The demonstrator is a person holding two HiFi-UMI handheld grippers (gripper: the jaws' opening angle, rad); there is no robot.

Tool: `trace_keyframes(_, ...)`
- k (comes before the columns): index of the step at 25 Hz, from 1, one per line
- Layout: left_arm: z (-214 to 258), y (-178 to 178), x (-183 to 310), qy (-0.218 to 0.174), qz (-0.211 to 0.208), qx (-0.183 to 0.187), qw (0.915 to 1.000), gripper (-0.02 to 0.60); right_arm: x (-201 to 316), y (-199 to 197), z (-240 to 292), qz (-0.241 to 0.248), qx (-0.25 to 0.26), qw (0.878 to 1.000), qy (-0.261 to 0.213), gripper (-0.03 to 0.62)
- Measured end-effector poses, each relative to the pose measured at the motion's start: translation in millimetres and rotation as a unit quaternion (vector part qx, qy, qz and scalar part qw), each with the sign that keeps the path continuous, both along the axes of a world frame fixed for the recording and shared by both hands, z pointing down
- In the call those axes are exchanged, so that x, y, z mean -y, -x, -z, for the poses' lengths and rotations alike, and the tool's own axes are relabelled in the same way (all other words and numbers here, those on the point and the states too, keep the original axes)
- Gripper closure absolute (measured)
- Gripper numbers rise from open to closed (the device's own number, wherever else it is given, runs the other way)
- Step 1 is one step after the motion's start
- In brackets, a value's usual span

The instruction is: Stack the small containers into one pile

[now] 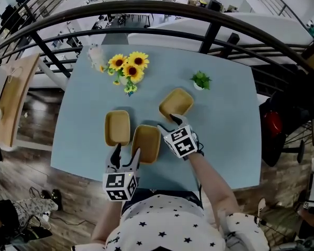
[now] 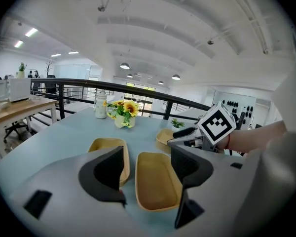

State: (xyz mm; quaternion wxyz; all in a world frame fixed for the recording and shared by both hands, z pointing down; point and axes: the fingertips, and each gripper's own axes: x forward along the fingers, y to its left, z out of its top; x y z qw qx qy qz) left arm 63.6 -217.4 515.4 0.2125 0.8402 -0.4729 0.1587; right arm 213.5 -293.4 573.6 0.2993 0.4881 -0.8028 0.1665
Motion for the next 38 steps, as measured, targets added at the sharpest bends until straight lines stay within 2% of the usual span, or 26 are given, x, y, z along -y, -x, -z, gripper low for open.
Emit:
trace_keyframes(4, -5.1, 1.9, 0.1, 0.004, 0.007, 0.001, 1.0000, 0.296, 15.6, 4.1, -8.9, 0.015, -0.013, 1.000, 0.003, 0.349)
trace_keyframes(11, -12.7, 1.8, -4.7, 0.011, 0.015, 0.009, 0.9998, 0.296, 23.7, 2.3, -33.0, 0.032, -0.049, 0.997, 0.046, 0.383)
trace_keyframes(21, -19.6, 2.9, -10.8, 0.020, 0.023, 0.014, 0.9994, 0.296, 34.8, -1.1, -53.9, 0.047, -0.118, 0.990, 0.068, 0.507)
trace_keyframes(24, -19.6, 1.7, -10.4, 0.018, 0.022, 0.014, 0.9995, 0.296, 37.7, -4.7, -54.4, 0.042, -0.130, 0.989, 0.064, 0.567)
trace_keyframes(38, -10.5, 2.0, -14.5, 0.005, 0.014, 0.012, 0.9998, 0.296, 23.8, 0.4, -23.4, 0.064, -0.145, 0.987, 0.023, 0.572)
